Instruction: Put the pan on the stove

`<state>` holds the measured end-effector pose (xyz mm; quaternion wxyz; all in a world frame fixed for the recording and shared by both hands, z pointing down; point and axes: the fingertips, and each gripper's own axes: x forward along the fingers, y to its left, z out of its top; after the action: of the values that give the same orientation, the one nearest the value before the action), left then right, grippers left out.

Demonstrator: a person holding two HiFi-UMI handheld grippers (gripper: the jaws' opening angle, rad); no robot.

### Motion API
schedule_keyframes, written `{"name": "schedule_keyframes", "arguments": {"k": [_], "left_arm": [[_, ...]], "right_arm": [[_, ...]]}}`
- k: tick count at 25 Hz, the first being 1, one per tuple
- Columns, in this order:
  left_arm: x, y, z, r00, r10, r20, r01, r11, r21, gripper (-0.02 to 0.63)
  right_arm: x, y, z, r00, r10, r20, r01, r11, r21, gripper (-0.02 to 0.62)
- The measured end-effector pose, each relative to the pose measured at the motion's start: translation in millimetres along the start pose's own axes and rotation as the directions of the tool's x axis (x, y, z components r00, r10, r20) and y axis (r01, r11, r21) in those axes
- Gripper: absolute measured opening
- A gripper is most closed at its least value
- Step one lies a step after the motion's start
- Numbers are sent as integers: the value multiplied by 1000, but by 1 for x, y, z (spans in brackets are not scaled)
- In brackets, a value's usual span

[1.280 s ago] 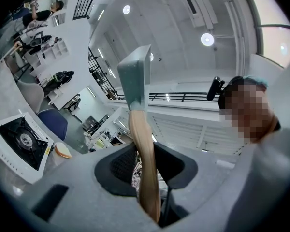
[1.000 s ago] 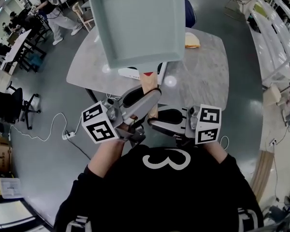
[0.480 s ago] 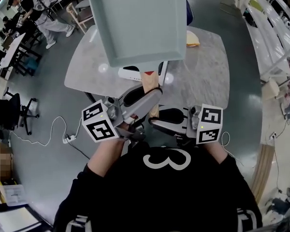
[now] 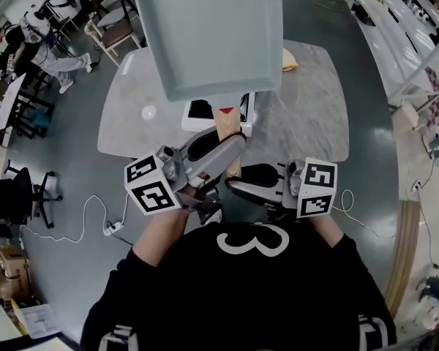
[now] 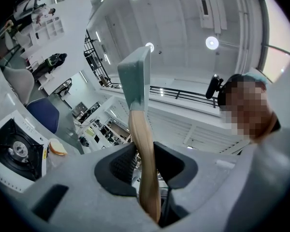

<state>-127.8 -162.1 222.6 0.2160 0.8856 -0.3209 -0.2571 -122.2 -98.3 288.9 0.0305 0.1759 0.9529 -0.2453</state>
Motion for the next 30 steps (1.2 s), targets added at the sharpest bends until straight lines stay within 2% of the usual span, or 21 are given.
{"name": "schedule_keyframes", "arguments": {"k": [13, 18, 30], "left_arm": [[-3, 19, -5, 996, -67, -64, 65, 997, -35, 115], [-20, 45, 18, 991, -100, -89, 93, 993, -77, 117], [-34, 106, 36, 975, -166, -147, 133, 969, -209, 120]], "right_arm": [[8, -18, -8, 994, -90, 57, 90, 996, -9, 71], [42, -40, -1, 987, -135, 83, 135, 991, 10, 71], [78, -91, 1, 958, -251, 140, 242, 967, 76, 72]]}}
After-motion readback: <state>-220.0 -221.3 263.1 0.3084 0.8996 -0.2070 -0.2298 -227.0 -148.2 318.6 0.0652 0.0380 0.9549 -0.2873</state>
